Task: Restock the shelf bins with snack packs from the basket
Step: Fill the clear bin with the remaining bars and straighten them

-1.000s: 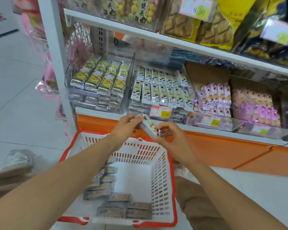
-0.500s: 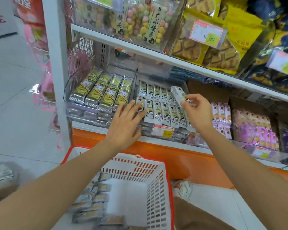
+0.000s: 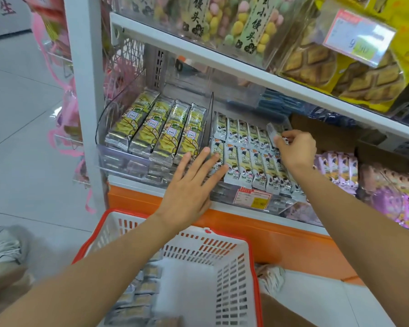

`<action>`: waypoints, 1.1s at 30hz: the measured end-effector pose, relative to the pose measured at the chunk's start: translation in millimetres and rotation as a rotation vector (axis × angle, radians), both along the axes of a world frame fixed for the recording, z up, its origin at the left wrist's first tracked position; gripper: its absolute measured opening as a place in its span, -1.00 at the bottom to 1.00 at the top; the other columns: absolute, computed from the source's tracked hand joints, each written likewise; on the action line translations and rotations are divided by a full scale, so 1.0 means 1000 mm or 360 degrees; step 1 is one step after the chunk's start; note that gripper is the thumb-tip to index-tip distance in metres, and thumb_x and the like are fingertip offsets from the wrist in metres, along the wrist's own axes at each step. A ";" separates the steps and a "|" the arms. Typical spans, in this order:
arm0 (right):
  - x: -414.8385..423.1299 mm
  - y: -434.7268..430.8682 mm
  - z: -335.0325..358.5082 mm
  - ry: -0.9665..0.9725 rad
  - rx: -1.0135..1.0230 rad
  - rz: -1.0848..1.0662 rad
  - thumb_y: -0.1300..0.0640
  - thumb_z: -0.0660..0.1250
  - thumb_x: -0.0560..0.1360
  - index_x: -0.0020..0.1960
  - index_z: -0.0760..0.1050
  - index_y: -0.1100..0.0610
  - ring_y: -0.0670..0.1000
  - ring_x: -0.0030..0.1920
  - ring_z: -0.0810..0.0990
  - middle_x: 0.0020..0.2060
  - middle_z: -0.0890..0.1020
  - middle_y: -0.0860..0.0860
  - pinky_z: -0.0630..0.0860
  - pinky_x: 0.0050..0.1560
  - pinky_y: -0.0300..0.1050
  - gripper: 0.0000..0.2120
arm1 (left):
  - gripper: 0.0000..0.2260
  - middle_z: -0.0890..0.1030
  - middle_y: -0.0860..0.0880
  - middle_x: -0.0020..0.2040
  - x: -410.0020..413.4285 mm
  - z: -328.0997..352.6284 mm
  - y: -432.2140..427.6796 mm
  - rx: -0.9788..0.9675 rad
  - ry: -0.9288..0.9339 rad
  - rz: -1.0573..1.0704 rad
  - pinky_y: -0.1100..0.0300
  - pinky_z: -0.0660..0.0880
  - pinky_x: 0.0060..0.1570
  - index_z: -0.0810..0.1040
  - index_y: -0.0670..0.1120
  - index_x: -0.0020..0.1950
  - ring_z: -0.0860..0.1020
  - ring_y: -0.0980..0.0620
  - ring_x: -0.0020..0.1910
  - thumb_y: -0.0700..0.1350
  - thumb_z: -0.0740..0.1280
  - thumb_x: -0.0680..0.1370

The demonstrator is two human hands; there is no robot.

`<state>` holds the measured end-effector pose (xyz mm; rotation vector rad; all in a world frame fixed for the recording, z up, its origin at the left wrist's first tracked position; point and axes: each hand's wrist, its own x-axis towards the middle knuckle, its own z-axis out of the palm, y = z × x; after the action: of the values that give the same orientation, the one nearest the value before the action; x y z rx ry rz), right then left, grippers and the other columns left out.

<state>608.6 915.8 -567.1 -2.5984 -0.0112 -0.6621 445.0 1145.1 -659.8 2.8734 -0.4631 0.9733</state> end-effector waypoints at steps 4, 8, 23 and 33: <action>0.002 0.000 -0.004 0.0042 -0.0076 -0.0022 -0.02 0.42 0.49 0.11 0.64 0.18 0.20 -0.03 0.62 0.07 0.62 0.20 0.56 0.05 0.06 -0.68 | -0.31 0.24 -0.14 0.56 0.000 0.001 0.000 0.0012 0.0016 0.0008 -0.15 -0.16 0.52 0.23 -0.05 0.57 0.02 -0.16 0.57 -0.09 0.38 0.45; -0.002 0.000 0.000 0.0067 -0.0093 -0.0018 -0.01 0.43 0.48 0.15 0.63 0.21 0.21 0.01 0.60 0.09 0.59 0.22 0.55 0.08 0.08 -0.65 | -0.33 0.24 -0.14 0.55 -0.002 0.004 0.001 0.0028 0.0055 -0.0001 -0.15 -0.13 0.52 0.24 -0.05 0.56 0.03 -0.16 0.58 -0.10 0.36 0.46; -0.176 0.036 -0.024 0.0015 0.0450 0.0904 0.17 0.38 0.53 0.00 0.60 0.08 -0.11 -0.16 0.52 -0.14 0.56 -0.04 0.43 -0.15 -0.34 -0.93 | -0.49 0.43 -0.15 0.22 -0.045 -0.023 -0.007 -0.0023 0.0118 0.0013 -0.15 0.23 0.29 0.49 -0.10 0.29 0.37 -0.18 0.25 -0.13 0.39 0.33; -0.228 0.041 -0.183 0.0789 0.0132 0.1079 0.06 0.37 0.53 0.08 0.59 0.03 -0.16 -0.21 0.49 -0.15 0.48 -0.16 0.43 -0.09 -0.31 -0.86 | -0.34 0.50 -0.18 0.33 -0.062 -0.102 0.034 0.0169 0.0922 0.0195 -0.20 0.25 0.39 0.44 -0.09 0.42 0.40 -0.23 0.37 -0.04 0.51 0.34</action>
<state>381.0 956.3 -750.5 -2.3794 -0.6544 0.2160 383.4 1178.8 -761.4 3.1069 -0.2930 0.0937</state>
